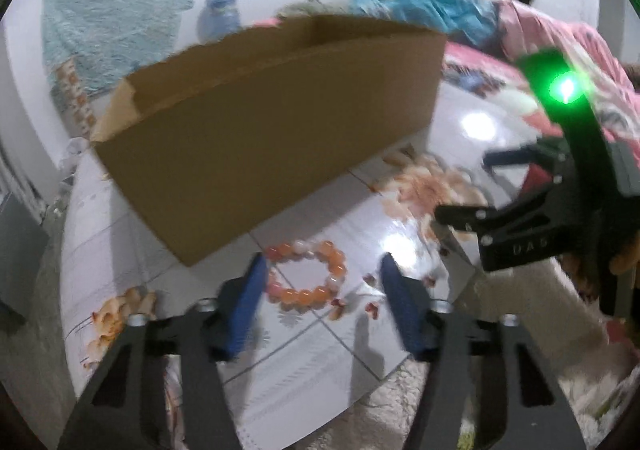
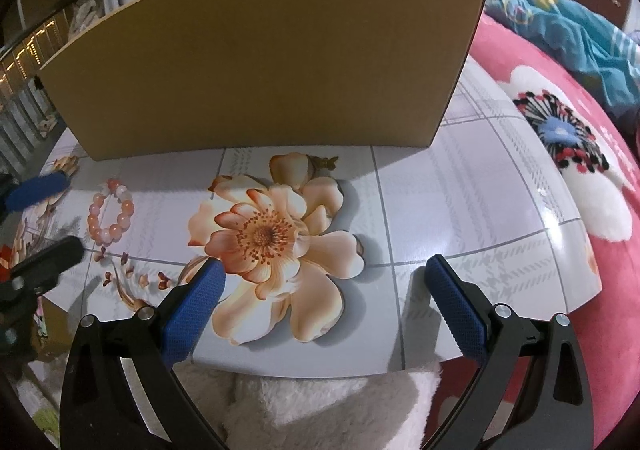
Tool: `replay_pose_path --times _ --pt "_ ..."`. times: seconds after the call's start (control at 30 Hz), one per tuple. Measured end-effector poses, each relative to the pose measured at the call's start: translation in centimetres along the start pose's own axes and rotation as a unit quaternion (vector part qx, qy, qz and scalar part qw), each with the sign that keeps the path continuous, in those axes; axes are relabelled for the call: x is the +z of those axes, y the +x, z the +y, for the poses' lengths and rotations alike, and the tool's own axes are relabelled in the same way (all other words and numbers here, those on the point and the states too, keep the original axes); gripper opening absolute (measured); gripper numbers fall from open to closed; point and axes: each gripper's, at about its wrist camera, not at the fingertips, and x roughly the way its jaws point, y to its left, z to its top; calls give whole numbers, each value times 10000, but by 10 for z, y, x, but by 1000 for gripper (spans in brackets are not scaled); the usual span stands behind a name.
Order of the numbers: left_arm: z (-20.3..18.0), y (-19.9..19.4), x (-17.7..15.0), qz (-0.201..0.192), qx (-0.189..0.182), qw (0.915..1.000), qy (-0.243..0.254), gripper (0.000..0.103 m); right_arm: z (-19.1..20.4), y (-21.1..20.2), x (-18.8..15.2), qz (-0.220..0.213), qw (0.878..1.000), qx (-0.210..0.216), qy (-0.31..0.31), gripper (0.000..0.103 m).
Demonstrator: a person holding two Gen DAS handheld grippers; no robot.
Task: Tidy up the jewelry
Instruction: 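Lower the left gripper onto the pink bead bracelet and close it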
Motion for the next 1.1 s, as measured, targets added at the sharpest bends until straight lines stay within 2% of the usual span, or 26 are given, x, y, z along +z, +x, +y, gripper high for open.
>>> replay_pose_path --times 0.17,0.3,0.4,0.47,0.57,0.63,0.7,0.87,1.1 --pt "-5 17 0 348 -54 9992 183 32 -7 -5 -5 -58 9998 195 30 95" --pt "-1 23 0 449 -102 9989 125 20 -20 -13 -4 -264 9979 567 161 95" --pt "4 25 0 446 -164 9989 48 19 -21 -23 -1 -533 9963 671 8 92" --pt "9 25 1 425 -217 9989 -30 15 -21 -24 4 -646 9954 705 -100 87" --pt "14 24 3 402 -243 9989 -84 9 -21 -17 10 -627 9954 717 -137 72" --pt "15 24 3 389 -307 9987 -138 9 -23 -10 15 -613 9953 737 -130 59" --pt "16 24 3 367 -337 9986 -153 9 -25 -4 19 -606 9953 753 -92 52" --pt "14 23 1 309 -419 9985 -177 9 -17 3 20 -575 9963 636 -114 43" --pt "15 24 3 260 -474 9984 -168 9 -13 11 23 -527 9978 313 -241 25"
